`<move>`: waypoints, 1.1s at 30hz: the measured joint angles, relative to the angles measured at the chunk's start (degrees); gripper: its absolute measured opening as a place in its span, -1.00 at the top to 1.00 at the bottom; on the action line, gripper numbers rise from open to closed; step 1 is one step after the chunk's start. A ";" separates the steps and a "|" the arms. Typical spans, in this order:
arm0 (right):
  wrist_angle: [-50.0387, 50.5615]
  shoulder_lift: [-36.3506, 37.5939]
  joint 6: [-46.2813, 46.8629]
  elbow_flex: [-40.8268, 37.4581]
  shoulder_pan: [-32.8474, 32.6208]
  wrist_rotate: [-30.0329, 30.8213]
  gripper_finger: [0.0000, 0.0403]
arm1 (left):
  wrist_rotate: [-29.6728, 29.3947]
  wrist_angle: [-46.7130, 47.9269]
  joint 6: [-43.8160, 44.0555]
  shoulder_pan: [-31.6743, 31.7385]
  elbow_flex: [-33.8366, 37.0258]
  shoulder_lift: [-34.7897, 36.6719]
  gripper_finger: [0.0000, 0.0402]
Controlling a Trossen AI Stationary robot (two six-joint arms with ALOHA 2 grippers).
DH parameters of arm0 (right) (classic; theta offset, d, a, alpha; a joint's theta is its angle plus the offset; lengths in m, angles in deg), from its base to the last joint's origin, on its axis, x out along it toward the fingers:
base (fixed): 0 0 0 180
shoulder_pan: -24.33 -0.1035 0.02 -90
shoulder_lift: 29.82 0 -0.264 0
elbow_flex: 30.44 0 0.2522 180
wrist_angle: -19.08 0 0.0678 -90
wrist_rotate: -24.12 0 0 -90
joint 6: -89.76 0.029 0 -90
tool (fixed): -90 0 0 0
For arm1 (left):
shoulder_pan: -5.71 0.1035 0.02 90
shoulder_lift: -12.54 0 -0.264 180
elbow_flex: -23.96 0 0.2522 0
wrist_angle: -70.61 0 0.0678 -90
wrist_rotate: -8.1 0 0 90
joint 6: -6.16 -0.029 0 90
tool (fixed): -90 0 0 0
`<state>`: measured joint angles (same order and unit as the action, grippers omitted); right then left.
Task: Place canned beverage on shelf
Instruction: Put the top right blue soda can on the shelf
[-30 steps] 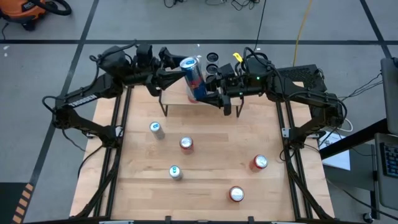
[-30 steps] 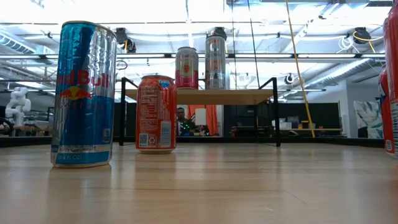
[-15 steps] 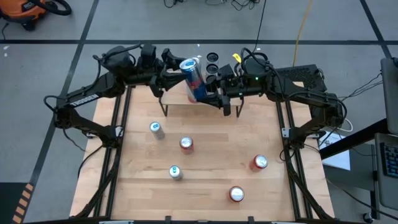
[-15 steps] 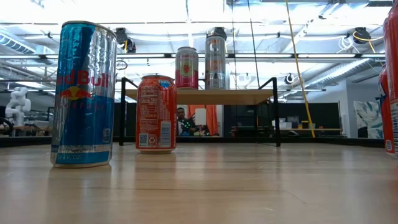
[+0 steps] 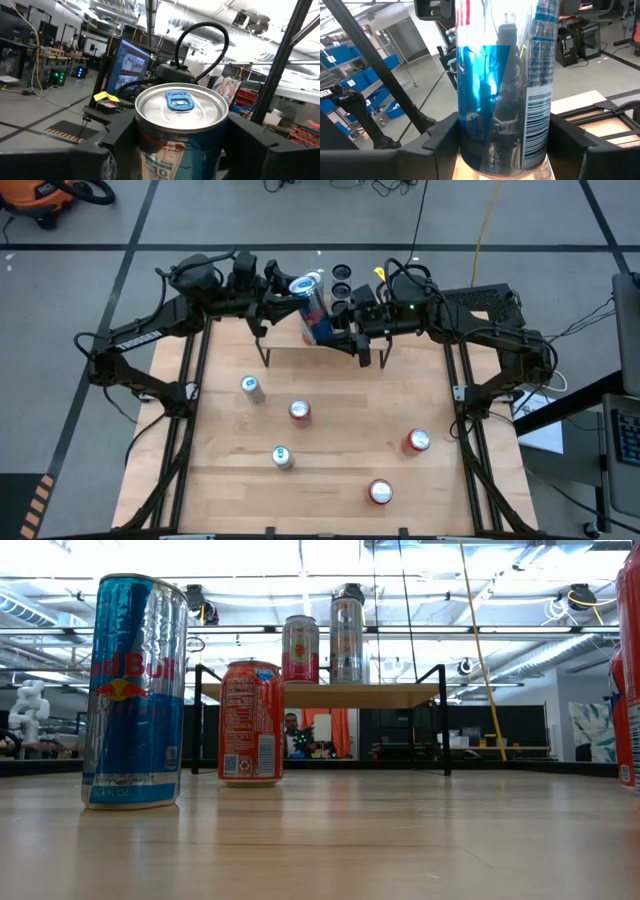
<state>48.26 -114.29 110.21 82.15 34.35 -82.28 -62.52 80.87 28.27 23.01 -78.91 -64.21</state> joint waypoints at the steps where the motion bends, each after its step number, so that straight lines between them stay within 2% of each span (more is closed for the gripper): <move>1: -0.02 0.00 0.43 0.00 0.00 0.11 -0.11 | 0.06 0.04 0.04 0.00 0.00 0.02 -0.18; 11: 1.23 0.13 5.68 0.07 0.42 -0.28 -0.51 | 5.25 0.78 -0.60 0.86 0.09 0.76 -0.17; 17: 5.29 1.18 5.95 0.07 0.47 -0.29 -0.59 | 8.66 4.84 -4.70 4.11 0.09 3.84 -0.16; 24: 12.90 5.61 5.50 0.07 -0.66 3.26 -0.60 | 18.43 10.73 -12.18 15.32 0.01 7.25 -0.16; 27: 15.17 7.11 5.78 0.07 -1.95 5.16 -0.60 | 22.22 14.10 -13.95 21.46 0.32 6.97 -0.16; 33: 18.26 8.15 7.91 -0.38 -6.45 10.61 -0.60 | 30.01 14.29 -16.70 31.75 3.24 4.76 -0.16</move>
<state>66.52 -106.14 118.12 81.76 27.90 -71.66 -32.51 95.16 11.58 54.76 -75.66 -59.45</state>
